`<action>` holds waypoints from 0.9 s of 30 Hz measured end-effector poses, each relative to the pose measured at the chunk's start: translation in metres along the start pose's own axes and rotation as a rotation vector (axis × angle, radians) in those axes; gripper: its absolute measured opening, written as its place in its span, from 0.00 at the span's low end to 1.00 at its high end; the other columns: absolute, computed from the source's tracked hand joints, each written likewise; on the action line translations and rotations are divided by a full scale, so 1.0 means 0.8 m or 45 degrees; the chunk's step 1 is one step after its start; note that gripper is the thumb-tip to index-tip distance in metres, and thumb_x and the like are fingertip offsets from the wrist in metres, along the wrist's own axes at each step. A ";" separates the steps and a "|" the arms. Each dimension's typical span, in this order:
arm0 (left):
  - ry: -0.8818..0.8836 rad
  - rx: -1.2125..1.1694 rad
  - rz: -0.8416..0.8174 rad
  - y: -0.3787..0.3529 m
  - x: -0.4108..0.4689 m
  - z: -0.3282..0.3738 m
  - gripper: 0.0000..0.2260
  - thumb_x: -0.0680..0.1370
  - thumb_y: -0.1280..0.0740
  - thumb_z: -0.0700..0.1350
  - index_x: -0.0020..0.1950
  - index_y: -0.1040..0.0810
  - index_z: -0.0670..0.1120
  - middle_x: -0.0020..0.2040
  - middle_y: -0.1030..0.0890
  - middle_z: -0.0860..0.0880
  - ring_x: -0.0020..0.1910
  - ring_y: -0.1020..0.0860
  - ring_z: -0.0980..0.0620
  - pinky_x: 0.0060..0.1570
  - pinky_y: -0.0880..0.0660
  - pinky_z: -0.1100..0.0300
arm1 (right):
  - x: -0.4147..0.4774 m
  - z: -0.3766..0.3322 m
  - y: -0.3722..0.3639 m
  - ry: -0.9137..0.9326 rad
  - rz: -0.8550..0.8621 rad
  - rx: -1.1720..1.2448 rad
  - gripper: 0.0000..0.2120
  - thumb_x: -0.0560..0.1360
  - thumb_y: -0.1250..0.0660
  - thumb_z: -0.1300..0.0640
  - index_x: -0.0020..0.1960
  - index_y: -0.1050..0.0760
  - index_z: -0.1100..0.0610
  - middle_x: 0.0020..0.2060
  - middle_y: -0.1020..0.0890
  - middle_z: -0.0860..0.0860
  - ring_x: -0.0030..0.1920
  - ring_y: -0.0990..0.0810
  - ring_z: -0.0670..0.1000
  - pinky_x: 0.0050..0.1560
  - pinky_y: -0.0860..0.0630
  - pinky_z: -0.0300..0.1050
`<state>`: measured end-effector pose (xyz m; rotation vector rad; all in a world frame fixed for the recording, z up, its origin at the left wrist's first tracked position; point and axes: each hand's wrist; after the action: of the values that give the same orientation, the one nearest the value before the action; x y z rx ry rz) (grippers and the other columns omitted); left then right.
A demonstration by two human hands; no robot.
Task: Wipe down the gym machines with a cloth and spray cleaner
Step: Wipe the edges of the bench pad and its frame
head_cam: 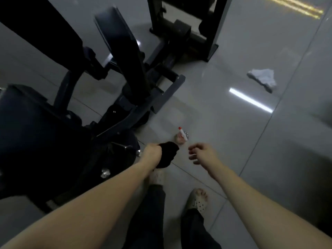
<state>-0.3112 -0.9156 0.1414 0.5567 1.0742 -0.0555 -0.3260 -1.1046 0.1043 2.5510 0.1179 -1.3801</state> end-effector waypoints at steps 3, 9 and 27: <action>-0.191 0.486 -0.091 -0.032 0.083 0.004 0.19 0.86 0.46 0.51 0.61 0.20 0.42 0.62 0.19 0.39 0.56 0.22 0.42 0.54 0.28 0.54 | 0.083 0.019 -0.003 0.004 0.017 -0.179 0.13 0.78 0.42 0.66 0.56 0.22 0.60 0.48 0.20 0.60 0.44 0.20 0.57 0.41 0.23 0.45; -0.209 0.927 -0.114 -0.108 0.248 0.015 0.38 0.68 0.45 0.82 0.39 0.16 0.49 0.33 0.15 0.49 0.32 0.16 0.49 0.44 0.17 0.54 | 0.232 0.043 -0.019 0.037 0.074 -0.205 0.19 0.82 0.43 0.64 0.72 0.31 0.62 0.65 0.24 0.62 0.61 0.24 0.60 0.55 0.28 0.46; -0.390 0.982 -0.192 -0.189 0.235 0.053 0.22 0.79 0.36 0.62 0.43 0.20 0.43 0.42 0.17 0.40 0.40 0.17 0.40 0.36 0.22 0.57 | 0.205 0.144 -0.023 0.092 0.030 0.374 0.23 0.75 0.47 0.75 0.63 0.26 0.56 0.45 0.22 0.55 0.43 0.23 0.53 0.38 0.27 0.39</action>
<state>-0.2308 -1.0234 -0.0630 1.1156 0.7673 -0.6877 -0.3325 -1.1222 -0.0960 2.8300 -0.1108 -1.3865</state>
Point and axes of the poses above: each hand's wrist, its own x-axis towards the middle knuckle, its own y-axis out of the back of the hand, z = x × y
